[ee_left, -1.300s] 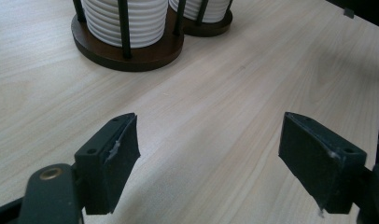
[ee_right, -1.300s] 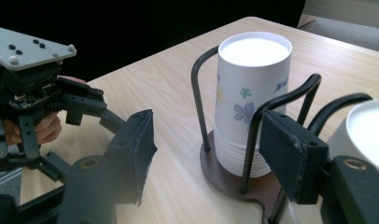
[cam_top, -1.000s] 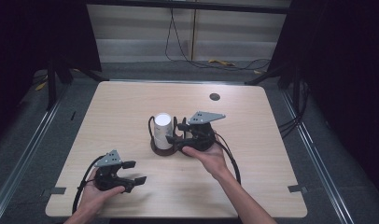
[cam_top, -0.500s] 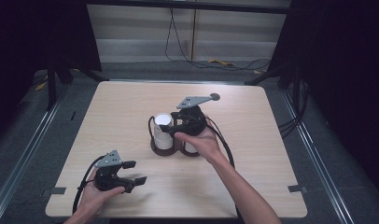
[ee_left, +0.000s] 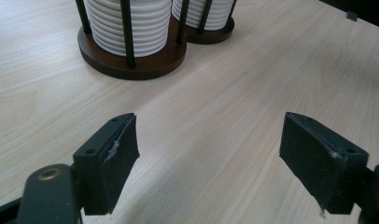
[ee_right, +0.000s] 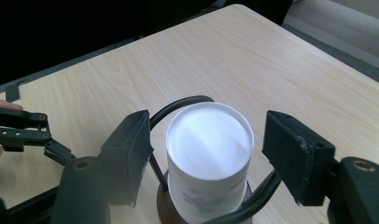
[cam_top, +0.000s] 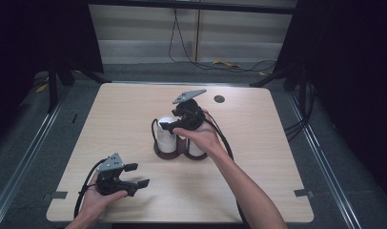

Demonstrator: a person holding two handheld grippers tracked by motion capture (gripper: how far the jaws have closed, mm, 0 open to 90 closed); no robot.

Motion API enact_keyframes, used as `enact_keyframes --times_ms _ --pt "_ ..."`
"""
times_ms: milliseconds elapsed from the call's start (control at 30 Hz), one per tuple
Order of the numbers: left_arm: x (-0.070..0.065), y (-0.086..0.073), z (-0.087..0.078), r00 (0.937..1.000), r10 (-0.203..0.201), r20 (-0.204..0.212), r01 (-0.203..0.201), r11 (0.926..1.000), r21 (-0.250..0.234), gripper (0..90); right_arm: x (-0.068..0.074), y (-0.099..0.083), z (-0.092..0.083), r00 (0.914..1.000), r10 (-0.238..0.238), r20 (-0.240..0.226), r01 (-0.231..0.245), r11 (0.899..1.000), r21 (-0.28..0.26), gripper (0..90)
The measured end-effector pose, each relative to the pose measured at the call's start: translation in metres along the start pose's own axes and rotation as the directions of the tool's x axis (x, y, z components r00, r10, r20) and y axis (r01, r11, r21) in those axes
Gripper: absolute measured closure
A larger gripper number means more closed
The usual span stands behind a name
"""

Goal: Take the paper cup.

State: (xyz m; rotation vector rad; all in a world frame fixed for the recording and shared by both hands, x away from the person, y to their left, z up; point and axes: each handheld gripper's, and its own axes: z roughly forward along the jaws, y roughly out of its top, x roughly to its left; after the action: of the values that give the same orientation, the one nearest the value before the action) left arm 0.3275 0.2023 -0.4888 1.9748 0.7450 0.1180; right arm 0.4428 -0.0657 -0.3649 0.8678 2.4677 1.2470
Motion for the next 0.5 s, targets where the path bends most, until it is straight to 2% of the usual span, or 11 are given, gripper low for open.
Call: enact_keyframes --times_ms 200,300,333,367,500 --pt "0.000 0.000 0.001 1.0000 -0.003 0.002 0.003 1.0000 0.000 19.2 0.000 0.003 0.006 1.0000 -0.007 -0.001 0.007 1.000 0.022 32.5" --pt "-0.001 0.001 0.000 0.9999 0.000 -0.011 0.000 1.0000 -0.009 19.3 -0.001 0.002 0.012 1.0000 -0.003 -0.006 0.003 0.999 0.044 32.1" --pt "-0.001 0.001 0.000 0.9999 0.000 -0.011 0.000 1.0000 -0.009 19.3 -0.001 0.002 0.012 1.0000 -0.003 -0.006 0.003 0.999 0.044 32.1" --pt "-0.002 0.001 0.000 0.9997 0.017 -0.020 -0.017 0.9997 -0.019 19.3 -0.001 0.002 0.013 0.9999 0.002 -0.010 -0.002 0.999 0.039 31.9" --pt "-0.002 0.001 0.001 0.9997 0.015 -0.017 -0.016 0.9996 -0.025 20.4 -0.002 0.002 0.014 0.9999 0.008 -0.010 -0.007 0.999 0.046 31.8"
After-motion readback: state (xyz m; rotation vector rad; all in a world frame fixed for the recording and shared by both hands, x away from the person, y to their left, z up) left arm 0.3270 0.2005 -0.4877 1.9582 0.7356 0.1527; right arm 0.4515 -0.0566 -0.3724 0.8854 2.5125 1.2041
